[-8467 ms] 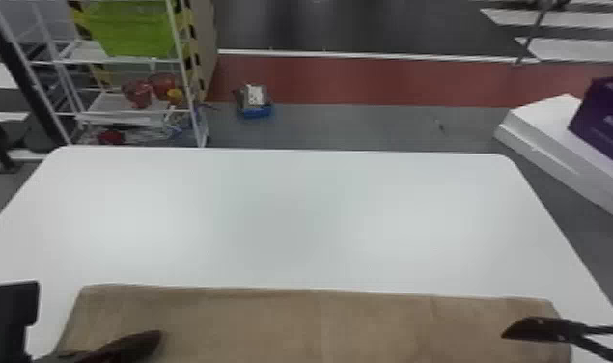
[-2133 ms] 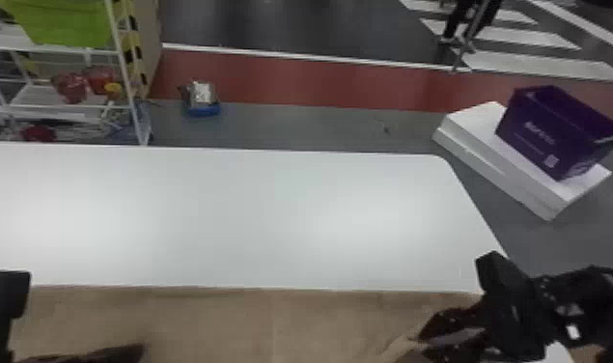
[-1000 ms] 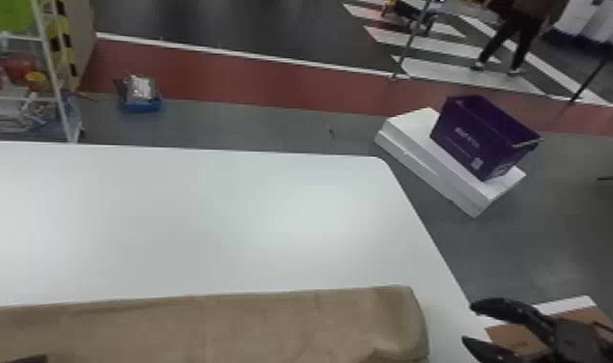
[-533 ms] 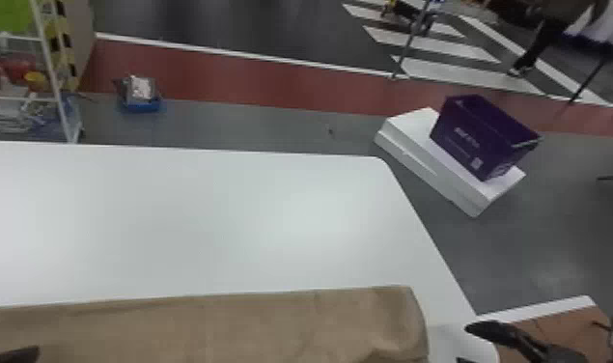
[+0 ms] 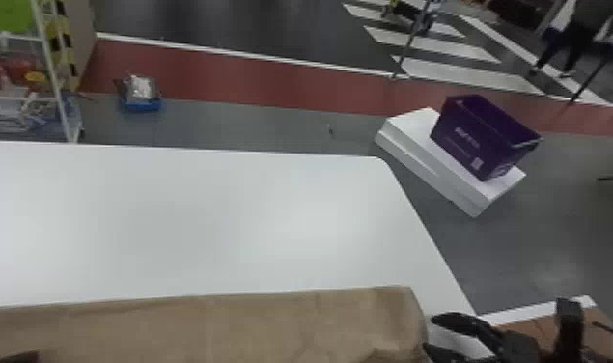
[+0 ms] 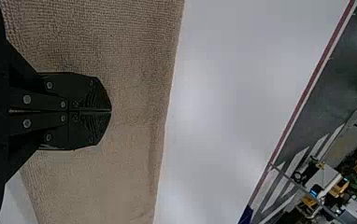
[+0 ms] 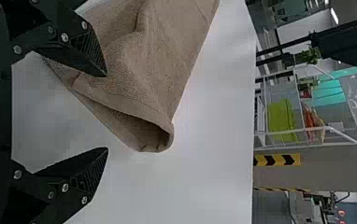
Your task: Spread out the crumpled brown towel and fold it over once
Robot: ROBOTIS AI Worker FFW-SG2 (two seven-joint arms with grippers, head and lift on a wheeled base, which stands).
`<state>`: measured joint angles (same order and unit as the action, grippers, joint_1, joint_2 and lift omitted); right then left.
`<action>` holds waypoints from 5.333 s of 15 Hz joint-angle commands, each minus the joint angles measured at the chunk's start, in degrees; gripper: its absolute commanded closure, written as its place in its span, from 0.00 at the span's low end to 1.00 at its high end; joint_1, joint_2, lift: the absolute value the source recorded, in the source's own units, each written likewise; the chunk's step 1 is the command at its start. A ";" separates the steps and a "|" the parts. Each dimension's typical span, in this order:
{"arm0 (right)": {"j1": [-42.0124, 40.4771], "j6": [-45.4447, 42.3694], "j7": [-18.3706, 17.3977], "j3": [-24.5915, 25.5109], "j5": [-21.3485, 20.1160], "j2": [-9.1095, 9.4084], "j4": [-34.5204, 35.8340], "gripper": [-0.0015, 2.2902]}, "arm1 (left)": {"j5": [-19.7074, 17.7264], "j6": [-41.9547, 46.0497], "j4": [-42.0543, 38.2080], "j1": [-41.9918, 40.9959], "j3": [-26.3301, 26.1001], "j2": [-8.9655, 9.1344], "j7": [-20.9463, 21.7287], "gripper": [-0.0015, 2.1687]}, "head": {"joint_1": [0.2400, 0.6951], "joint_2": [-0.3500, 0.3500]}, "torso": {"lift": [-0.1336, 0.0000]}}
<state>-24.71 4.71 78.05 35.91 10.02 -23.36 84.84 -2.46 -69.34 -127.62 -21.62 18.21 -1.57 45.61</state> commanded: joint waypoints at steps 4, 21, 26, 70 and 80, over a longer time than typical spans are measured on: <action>0.63 2.81 0.28 -0.84 -0.09 0.07 -0.12 0.21 | -0.17 1.00 0.35 -0.35 1.65 -0.10 0.71 0.87 | 1.00 0.01 | 0.08; -3.59 8.62 0.28 -0.23 0.43 -0.81 5.51 0.43 | -0.17 1.00 0.09 -1.32 2.62 -0.10 1.23 0.87 | 1.00 0.01 | 0.08; -5.79 14.59 0.28 2.15 4.39 -0.90 10.43 0.65 | -0.09 1.00 0.09 -1.41 2.44 -0.02 1.06 0.87 | 1.00 0.01 | 0.08; -7.37 30.76 0.28 4.08 12.92 -1.60 11.04 0.02 | -13.80 1.18 -7.73 -7.82 17.12 1.48 2.90 0.10 | 1.00 0.04 | 0.08; -3.59 31.47 0.28 3.55 12.39 -1.87 9.29 0.03 | -11.69 -3.57 -8.00 -8.53 20.90 1.72 2.38 0.33 | 1.00 0.19 | 0.08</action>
<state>-28.83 35.61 78.05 39.58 22.68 -25.18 94.16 -15.75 -72.36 -135.48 -30.11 39.86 -0.09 48.53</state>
